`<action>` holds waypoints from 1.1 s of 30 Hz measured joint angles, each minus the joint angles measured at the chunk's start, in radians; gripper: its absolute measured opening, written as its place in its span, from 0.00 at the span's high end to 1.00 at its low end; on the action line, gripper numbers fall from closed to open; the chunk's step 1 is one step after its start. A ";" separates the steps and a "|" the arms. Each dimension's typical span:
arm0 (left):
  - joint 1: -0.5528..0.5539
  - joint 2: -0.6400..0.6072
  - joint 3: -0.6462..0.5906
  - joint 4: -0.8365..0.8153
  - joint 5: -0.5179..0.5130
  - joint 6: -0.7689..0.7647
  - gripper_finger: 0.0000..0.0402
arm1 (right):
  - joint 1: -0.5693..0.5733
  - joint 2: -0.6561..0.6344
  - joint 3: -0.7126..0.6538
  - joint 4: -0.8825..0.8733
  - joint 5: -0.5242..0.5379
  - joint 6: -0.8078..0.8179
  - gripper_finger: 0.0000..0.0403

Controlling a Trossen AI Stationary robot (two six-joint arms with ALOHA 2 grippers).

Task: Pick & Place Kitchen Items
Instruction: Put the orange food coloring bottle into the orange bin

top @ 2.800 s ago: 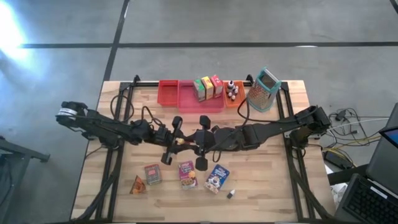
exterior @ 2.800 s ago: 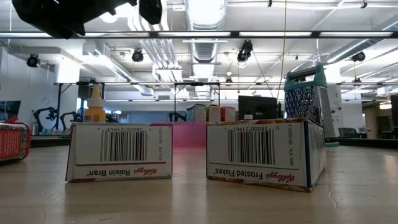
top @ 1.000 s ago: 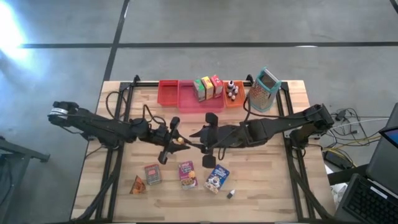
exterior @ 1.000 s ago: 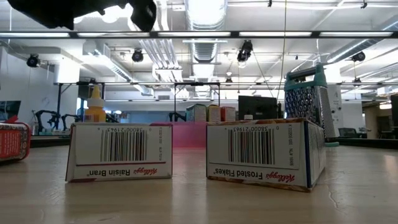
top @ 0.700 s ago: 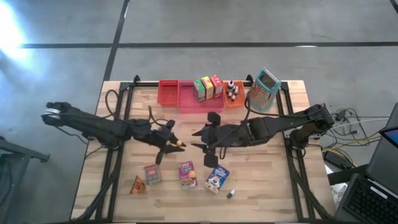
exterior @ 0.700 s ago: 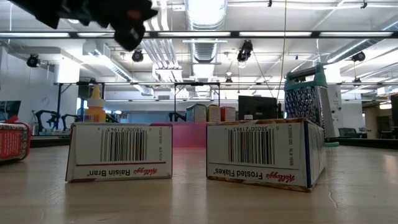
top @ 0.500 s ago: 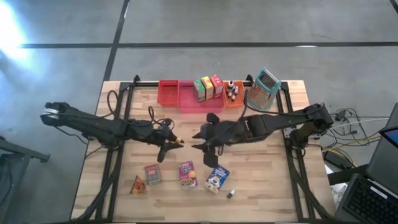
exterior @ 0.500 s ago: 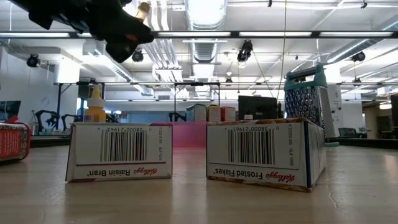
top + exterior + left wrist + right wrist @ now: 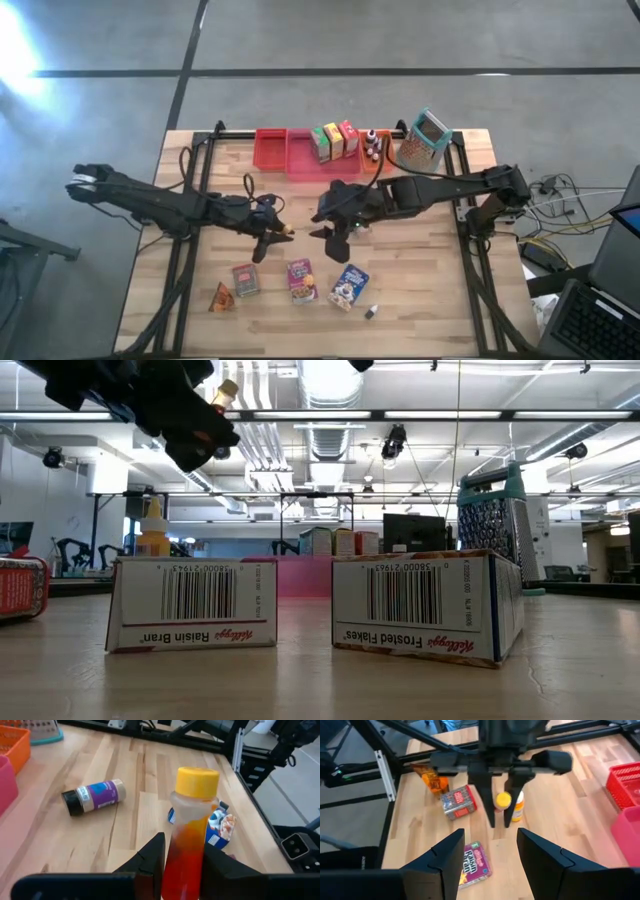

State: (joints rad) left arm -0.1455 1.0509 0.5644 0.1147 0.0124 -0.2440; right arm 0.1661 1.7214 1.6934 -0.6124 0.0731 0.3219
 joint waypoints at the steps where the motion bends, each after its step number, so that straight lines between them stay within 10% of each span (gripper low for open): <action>1: 0.000 0.001 0.000 0.008 0.002 0.000 0.79 | 0.000 0.000 -0.002 -0.002 -0.002 0.000 0.55; 33: -0.001 0.321 0.278 -0.062 0.071 0.100 0.79 | 0.011 0.068 -0.012 -0.099 0.005 -0.041 0.61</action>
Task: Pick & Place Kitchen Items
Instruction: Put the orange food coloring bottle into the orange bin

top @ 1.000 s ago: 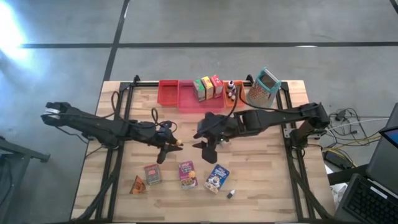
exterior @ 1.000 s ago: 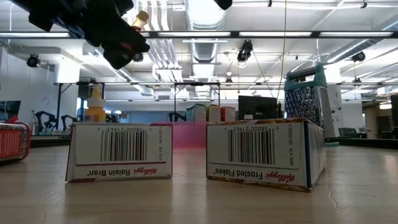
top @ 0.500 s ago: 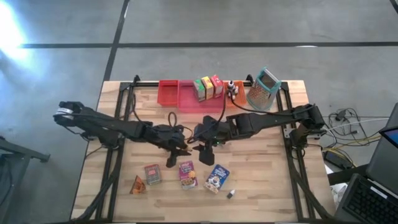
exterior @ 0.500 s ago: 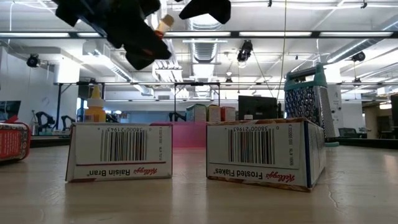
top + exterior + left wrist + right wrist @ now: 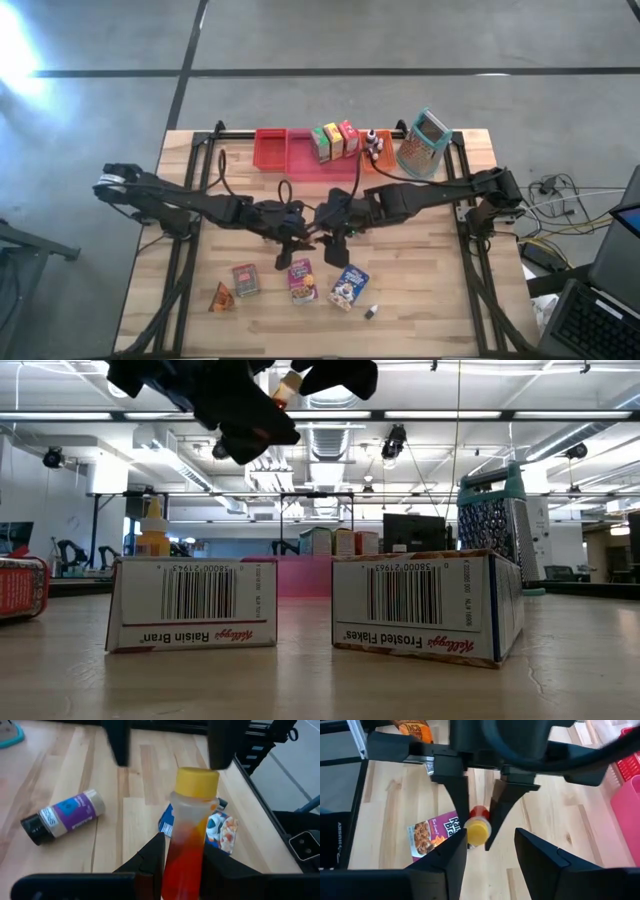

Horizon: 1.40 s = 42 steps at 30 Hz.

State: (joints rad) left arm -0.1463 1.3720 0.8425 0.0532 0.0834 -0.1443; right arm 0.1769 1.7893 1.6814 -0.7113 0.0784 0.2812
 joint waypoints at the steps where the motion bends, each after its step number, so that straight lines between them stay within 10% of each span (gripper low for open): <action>1: 0.000 0.000 0.000 0.005 -0.003 0.005 0.79 | 0.001 0.000 0.000 0.000 0.000 0.000 0.61; 27: -0.001 -0.001 -0.001 0.060 -0.023 0.021 0.79 | 0.000 0.000 0.000 0.012 -0.008 0.004 0.72; 42: 0.000 -0.002 -0.001 0.063 -0.024 0.021 0.79 | 0.000 0.000 0.000 0.020 -0.034 0.039 0.57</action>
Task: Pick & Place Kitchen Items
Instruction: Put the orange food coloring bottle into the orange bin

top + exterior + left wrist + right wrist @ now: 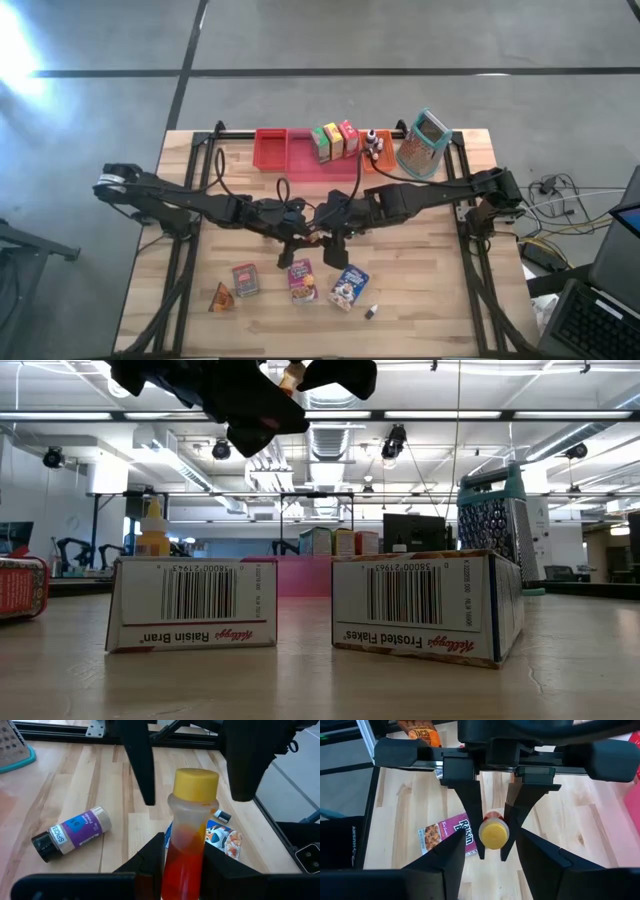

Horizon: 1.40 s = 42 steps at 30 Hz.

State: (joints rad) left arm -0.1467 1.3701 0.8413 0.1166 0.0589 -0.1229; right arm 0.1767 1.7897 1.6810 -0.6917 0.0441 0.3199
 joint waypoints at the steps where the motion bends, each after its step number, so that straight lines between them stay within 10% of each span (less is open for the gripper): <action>1: 0.000 0.000 0.000 0.004 0.000 0.000 0.79 | 0.000 0.000 0.000 0.003 0.000 0.001 0.56; 42: 0.000 0.000 -0.012 0.014 0.000 0.001 0.79 | -0.001 0.032 0.004 0.028 0.009 -0.035 0.80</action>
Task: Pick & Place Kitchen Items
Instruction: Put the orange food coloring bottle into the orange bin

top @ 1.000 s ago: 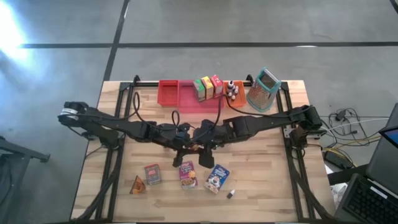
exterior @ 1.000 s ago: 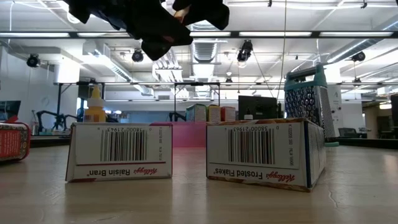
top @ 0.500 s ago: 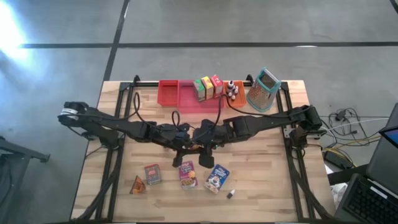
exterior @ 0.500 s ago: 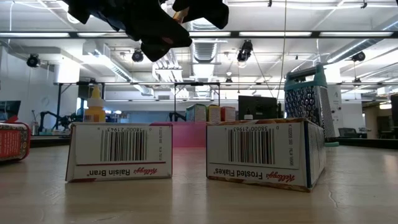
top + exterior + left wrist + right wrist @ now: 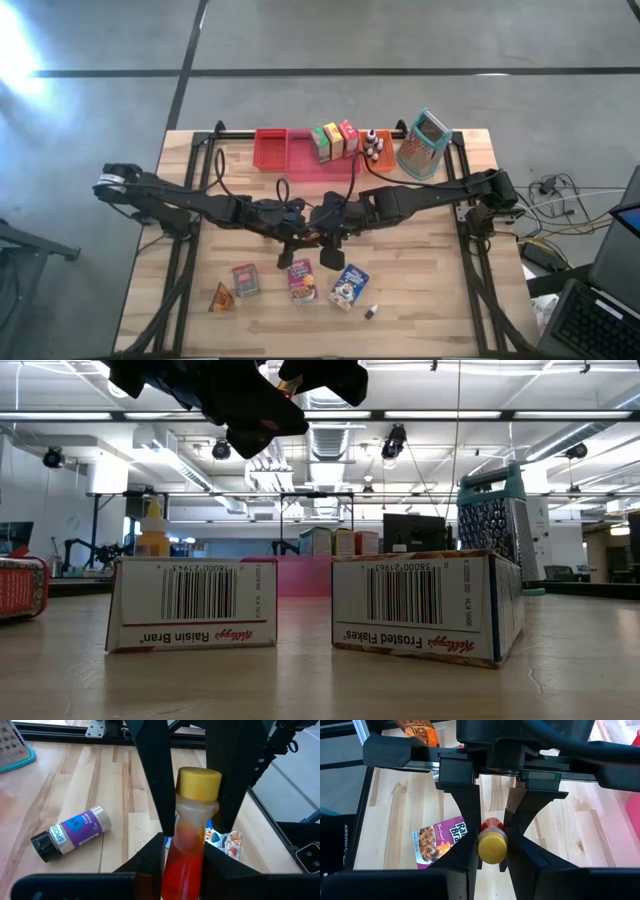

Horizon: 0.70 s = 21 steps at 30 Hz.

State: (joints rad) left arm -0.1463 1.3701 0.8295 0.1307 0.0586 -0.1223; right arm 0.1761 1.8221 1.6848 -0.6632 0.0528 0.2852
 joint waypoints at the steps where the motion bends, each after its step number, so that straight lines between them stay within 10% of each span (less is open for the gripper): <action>1: 0.000 0.000 0.000 0.000 0.000 0.000 0.79 | 0.000 0.000 0.000 0.000 0.000 0.000 0.79; 21: 0.000 -0.057 0.000 -0.084 -0.033 0.047 0.39 | 0.004 -0.003 0.063 -0.312 -0.005 0.104 0.79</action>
State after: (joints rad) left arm -0.1459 1.3126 0.8295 0.0465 0.0254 -0.0755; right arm 0.1805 1.8194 1.7473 -0.9748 0.0479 0.3888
